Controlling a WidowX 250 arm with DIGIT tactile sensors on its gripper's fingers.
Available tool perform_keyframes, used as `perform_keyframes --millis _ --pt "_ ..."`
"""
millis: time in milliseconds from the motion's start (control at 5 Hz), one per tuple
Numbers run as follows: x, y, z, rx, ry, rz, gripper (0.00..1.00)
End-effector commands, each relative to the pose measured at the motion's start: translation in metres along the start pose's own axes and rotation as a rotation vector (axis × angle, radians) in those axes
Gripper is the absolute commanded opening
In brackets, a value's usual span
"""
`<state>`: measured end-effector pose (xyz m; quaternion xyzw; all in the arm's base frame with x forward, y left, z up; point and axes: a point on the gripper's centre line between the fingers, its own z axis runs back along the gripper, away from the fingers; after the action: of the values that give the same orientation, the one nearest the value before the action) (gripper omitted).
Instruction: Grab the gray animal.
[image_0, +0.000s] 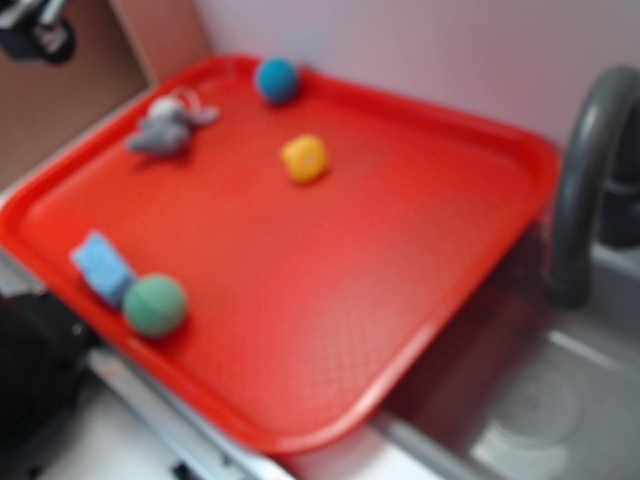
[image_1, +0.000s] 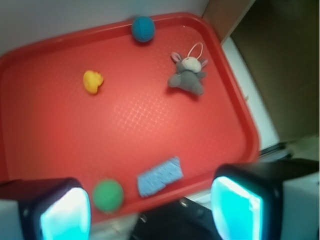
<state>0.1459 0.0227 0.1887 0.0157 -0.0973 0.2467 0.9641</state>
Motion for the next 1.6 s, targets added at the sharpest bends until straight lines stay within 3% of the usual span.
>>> perform_keyframes --millis 0,200,400,1000,1400 --pt "0.046 0.035 -0.062 0.053 -0.177 0.086 1.00" --pt "0.061 0.047 -0.089 0.109 -0.193 0.117 1.00" --pt "0.079 0.052 -0.110 0.035 -0.181 0.129 1.00" --pt "0.117 0.053 -0.159 -0.041 -0.115 0.099 1.00" --pt "0.120 0.051 -0.179 -0.024 -0.062 0.090 1.00"
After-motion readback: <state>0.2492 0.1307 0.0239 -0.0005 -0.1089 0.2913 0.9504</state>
